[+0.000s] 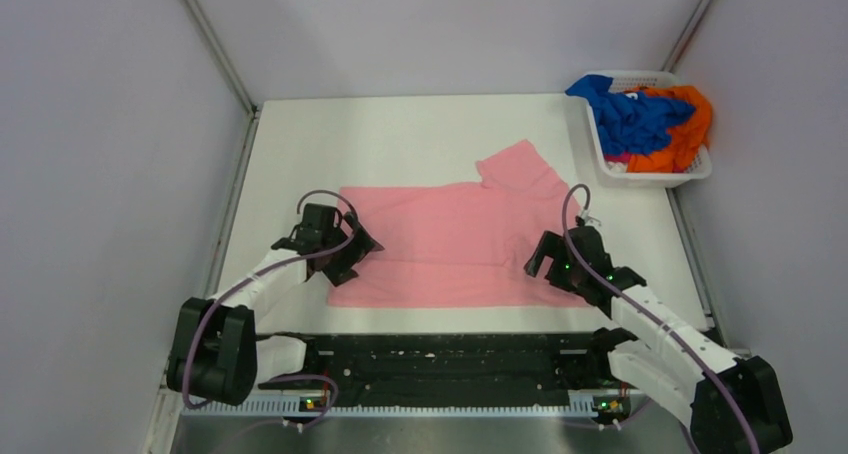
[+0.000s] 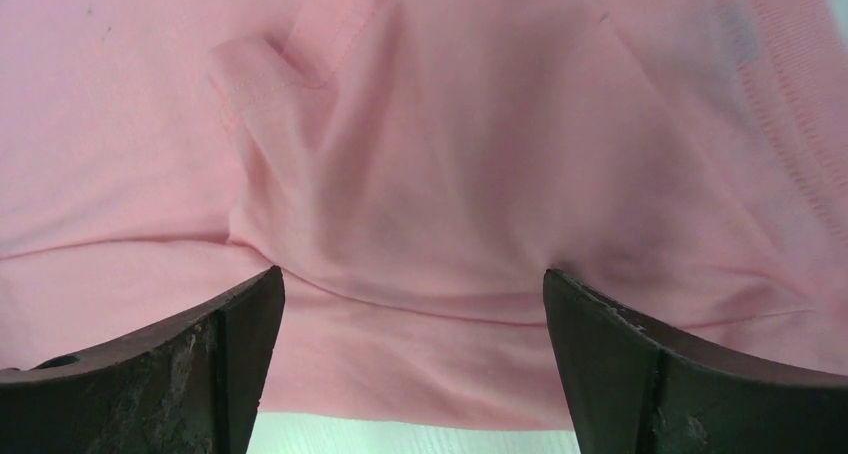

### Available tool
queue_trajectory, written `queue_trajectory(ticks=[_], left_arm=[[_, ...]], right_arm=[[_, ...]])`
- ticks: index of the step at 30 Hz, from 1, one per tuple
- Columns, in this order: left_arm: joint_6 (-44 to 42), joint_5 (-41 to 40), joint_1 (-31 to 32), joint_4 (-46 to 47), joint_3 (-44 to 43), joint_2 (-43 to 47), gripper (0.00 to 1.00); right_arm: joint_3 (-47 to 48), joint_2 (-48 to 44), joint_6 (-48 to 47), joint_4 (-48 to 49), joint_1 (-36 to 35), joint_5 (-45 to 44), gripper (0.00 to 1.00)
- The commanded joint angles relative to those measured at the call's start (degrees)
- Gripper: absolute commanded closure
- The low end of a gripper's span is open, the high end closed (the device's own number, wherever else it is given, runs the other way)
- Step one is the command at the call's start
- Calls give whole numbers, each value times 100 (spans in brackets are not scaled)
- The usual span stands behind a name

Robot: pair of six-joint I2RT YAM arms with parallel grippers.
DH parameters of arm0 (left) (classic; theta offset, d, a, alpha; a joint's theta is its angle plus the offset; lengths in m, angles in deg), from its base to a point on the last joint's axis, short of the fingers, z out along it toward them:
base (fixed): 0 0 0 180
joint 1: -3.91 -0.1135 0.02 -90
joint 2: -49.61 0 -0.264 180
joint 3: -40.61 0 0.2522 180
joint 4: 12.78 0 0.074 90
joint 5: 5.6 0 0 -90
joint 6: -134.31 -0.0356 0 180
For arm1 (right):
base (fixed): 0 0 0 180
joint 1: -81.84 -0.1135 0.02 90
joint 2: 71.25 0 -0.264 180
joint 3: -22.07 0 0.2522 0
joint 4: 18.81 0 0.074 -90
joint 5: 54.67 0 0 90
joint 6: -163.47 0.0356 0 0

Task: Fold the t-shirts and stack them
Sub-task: Grab the side of the flattened tshirt furthest away from the robot with both arms

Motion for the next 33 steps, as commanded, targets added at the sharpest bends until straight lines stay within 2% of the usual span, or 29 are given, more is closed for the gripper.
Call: queue_trajectory(ticks=[1,6,10,13,19,21,24,33], left_arm=[[-226,-432,-4,-685,-247,8,1],[-523,-671,-13,-939,-1383,-264,1],[-923,-1041,-57,-1268,-2463,-901,1],[-1099,-1431,-286,-1599,-3185,-1590,1],[-1380,-1597,-829,-1752,-4607,-3037,1],[-1540,-1450,-932,-2077,-5221,-3571,1],[-1710,-1636,-987,-2423,-5986,-4285,1],[-1890,-1908,-1010,-2613,-6674,-5309,2]], right_arm=[[529,109,-123,64,-40,-263,1],[1199,192,-42,194,-28,-623,1],[1755,607,-339,531,-26,-982,1],[2205,1266,-569,821,75,-956,1],[3354,2872,-824,1103,247,-673,1],[3656,3364,-881,1288,266,-703,1],[4245,3978,-1126,1319,274,-876,1],[5403,5148,-1413,1228,356,-885,1]])
